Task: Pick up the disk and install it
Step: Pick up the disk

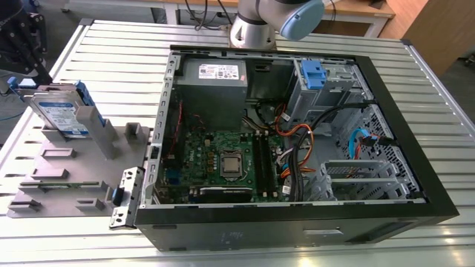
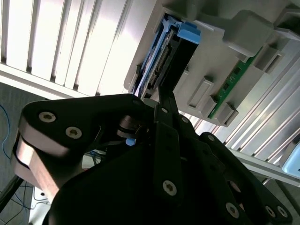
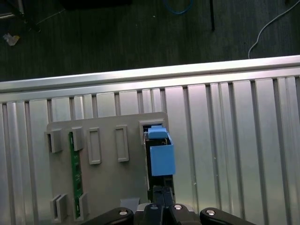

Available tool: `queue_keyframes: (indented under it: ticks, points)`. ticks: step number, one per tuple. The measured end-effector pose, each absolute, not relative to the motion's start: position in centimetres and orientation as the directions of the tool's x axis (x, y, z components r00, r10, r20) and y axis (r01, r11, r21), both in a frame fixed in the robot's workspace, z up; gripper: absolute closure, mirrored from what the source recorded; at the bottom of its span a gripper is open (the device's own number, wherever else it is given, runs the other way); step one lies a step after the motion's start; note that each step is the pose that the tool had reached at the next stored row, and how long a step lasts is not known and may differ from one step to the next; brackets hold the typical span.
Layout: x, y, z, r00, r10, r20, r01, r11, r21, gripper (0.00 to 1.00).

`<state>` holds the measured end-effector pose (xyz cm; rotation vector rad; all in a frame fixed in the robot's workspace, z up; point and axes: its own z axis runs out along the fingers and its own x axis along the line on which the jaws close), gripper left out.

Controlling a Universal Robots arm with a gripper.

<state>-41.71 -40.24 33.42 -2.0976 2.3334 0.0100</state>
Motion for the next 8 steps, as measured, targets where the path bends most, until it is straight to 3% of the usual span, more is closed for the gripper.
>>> queue_keyframes:
  ticks: [8]
  points:
    - [-41.79,-40.24,33.37,-0.121,-0.993,-0.006,-0.993,0.121,0.002,0.89]
